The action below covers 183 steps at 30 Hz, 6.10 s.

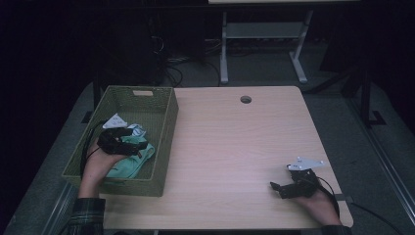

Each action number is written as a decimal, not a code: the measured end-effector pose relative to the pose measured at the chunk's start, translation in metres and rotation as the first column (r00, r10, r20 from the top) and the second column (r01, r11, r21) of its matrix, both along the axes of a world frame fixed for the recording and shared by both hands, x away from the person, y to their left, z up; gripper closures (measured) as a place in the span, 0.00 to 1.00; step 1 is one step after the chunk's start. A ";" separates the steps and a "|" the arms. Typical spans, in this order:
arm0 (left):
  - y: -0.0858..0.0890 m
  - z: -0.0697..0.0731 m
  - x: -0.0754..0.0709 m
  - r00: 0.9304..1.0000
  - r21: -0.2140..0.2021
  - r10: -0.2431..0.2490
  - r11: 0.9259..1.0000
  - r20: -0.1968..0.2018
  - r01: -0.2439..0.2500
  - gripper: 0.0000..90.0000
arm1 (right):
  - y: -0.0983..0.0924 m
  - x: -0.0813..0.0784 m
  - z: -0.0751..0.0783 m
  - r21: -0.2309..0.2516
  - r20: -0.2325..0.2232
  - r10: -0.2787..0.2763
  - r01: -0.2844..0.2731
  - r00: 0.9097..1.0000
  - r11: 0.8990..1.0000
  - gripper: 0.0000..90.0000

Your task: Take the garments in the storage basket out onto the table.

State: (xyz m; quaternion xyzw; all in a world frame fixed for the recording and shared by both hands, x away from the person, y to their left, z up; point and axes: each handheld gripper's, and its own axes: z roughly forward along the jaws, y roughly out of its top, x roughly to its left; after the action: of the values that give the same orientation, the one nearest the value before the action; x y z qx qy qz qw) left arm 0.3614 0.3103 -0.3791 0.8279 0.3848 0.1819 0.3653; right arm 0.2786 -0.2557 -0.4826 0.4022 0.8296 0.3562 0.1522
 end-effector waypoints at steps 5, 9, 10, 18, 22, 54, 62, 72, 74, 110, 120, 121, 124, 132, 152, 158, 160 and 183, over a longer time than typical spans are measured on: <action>-0.001 -0.006 0.003 1.000 0.021 0.010 1.000 -0.015 -0.010 0.20 | 0.000 0.000 0.000 0.000 0.000 0.000 0.000 1.000 1.000 0.07; -0.004 -0.013 0.006 0.999 0.045 0.017 0.999 -0.041 -0.015 0.22 | 0.000 0.000 0.000 0.000 0.000 0.000 0.000 1.000 1.000 0.07; -0.005 -0.015 0.007 0.999 0.066 0.013 0.998 -0.050 -0.010 0.22 | 0.000 0.000 0.000 0.000 0.000 0.000 0.000 1.000 1.000 0.07; -0.008 -0.023 0.011 0.995 0.119 0.021 0.993 -0.101 -0.009 0.25 | 0.000 0.000 0.000 0.000 0.001 0.001 -0.001 1.000 1.000 0.07; -0.010 -0.027 0.013 0.990 0.138 0.031 0.990 -0.138 -0.012 0.26 | 0.000 0.000 0.000 0.000 0.000 0.000 0.000 1.000 1.000 0.07; -0.024 -0.055 0.019 0.939 0.365 0.070 0.929 -0.336 0.061 0.42 | 0.000 0.000 0.000 -0.001 0.001 0.000 0.000 1.000 1.000 0.07; -0.022 -0.051 0.020 0.926 0.344 0.106 0.939 -0.363 0.028 0.62 | 0.000 0.000 0.000 -0.001 0.001 0.000 0.000 1.000 1.000 0.07; -0.020 -0.046 0.020 0.912 0.291 0.123 0.957 -0.391 -0.004 0.87 | 0.000 0.000 0.000 -0.001 0.001 0.001 -0.001 1.000 1.000 0.07; -0.017 -0.044 0.020 0.914 0.278 0.125 0.961 -0.385 -0.015 0.89 | 0.000 0.000 0.000 0.000 0.000 0.000 0.000 1.000 1.000 0.07; 0.026 0.018 -0.003 0.990 -0.264 0.133 0.955 -0.039 -0.138 0.92 | 0.000 0.000 0.000 -0.001 0.000 0.001 -0.001 1.000 1.000 0.07; 0.027 0.040 -0.014 0.992 -0.370 0.107 0.926 0.064 -0.076 0.92 | 0.000 0.000 0.000 0.000 0.000 0.000 0.000 1.000 1.000 0.07; 0.026 0.043 -0.015 0.991 -0.380 0.104 0.922 0.078 -0.067 0.92 | 0.000 0.000 0.000 0.000 0.000 0.000 0.000 1.000 1.000 0.07; 0.023 0.050 -0.018 0.990 -0.397 0.090 0.917 0.111 -0.039 0.92 | 0.000 0.000 0.000 0.000 0.000 0.000 0.000 1.000 1.000 0.07; 0.020 0.069 -0.023 0.983 -0.437 0.071 0.899 0.167 0.009 0.93 | 0.001 0.000 0.000 0.004 -0.002 -0.006 0.006 1.000 1.000 0.07; -0.008 0.107 -0.026 0.970 -0.456 -0.020 0.880 0.241 0.131 0.93 | 0.000 0.000 0.000 0.003 -0.001 -0.004 0.004 1.000 1.000 0.07; -0.020 0.115 -0.027 0.965 -0.454 -0.043 0.876 0.260 0.161 0.92 | 0.000 0.000 0.000 0.003 -0.002 -0.004 0.004 1.000 1.000 0.07; -0.024 0.118 -0.028 0.961 -0.453 -0.052 0.874 0.271 0.175 0.93 | 0.000 0.000 0.000 0.003 -0.001 -0.004 0.004 1.000 1.000 0.07; -0.086 0.132 -0.028 0.924 -0.457 -0.185 0.826 0.334 0.330 0.93 | 0.001 0.000 0.000 0.003 -0.005 -0.009 0.009 1.000 1.000 0.07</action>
State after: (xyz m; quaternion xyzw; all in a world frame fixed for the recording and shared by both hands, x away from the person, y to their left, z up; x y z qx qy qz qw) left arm 0.3334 0.2243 -0.2470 0.7142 0.2478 0.1369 0.6402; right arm 0.2785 -0.2551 -0.4825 0.4069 0.8276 0.3559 0.1512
